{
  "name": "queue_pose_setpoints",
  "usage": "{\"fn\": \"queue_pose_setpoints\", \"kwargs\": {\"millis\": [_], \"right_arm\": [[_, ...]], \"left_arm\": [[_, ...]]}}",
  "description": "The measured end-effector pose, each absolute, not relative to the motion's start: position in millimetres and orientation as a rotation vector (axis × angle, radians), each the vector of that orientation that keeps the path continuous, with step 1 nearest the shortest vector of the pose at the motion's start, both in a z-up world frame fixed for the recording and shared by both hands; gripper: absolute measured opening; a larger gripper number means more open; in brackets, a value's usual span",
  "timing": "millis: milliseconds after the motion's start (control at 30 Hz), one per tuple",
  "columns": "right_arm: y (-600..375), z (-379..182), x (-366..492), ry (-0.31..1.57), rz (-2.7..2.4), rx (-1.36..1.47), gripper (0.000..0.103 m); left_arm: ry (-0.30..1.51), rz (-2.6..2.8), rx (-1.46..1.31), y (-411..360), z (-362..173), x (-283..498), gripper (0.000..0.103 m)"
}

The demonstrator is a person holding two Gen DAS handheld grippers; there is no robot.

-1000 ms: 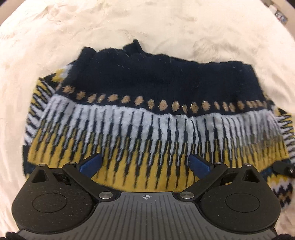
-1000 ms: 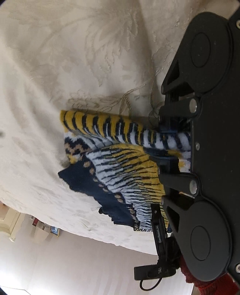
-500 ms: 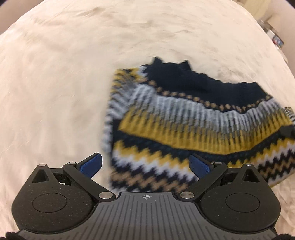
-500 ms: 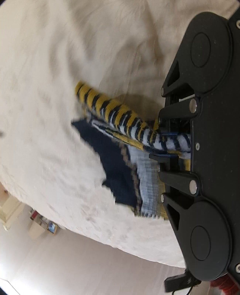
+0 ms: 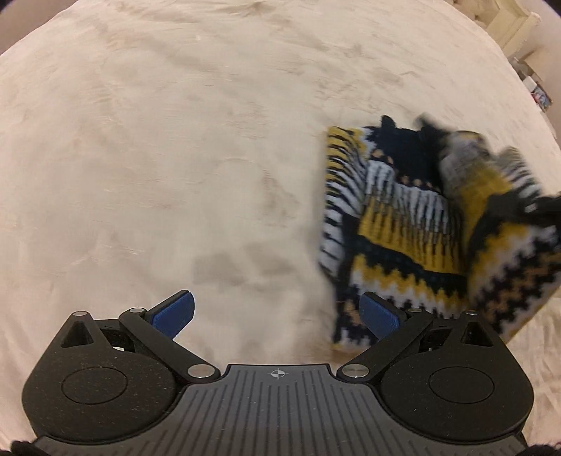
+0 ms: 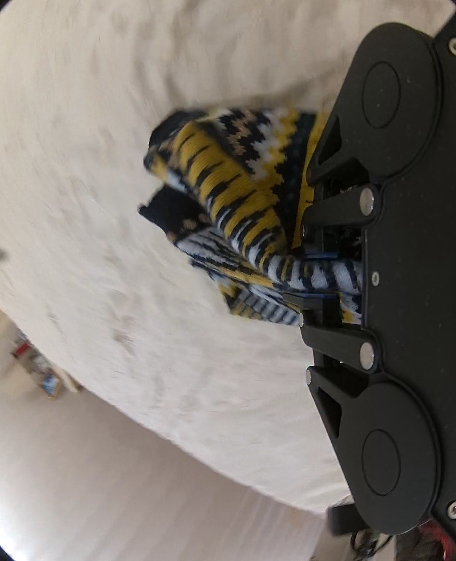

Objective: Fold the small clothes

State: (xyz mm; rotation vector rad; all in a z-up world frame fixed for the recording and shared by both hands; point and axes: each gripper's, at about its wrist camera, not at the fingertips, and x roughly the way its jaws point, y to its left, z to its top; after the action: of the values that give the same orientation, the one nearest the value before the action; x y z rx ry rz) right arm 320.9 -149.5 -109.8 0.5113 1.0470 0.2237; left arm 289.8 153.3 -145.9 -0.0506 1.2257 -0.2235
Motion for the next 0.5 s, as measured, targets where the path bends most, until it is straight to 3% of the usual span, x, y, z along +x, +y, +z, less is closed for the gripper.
{"fn": "queue_pose_setpoints", "kwargs": {"millis": [300,400,500], "right_arm": [[-80.9,-144.8,346.7,1.154,0.210,0.355,0.029],[-75.0,-145.9,349.5,1.129,0.238,0.353,0.038],[-83.5,-137.8,341.7,1.053,0.276,0.444,0.038]], "left_arm": [[1.236,-0.226,-0.050,176.5,-148.7,301.7,0.102],[1.237,-0.234,-0.048,177.4,-149.0,308.2,0.102],[1.225,-0.250,-0.047,176.9,-143.6,314.6,0.102]]}}
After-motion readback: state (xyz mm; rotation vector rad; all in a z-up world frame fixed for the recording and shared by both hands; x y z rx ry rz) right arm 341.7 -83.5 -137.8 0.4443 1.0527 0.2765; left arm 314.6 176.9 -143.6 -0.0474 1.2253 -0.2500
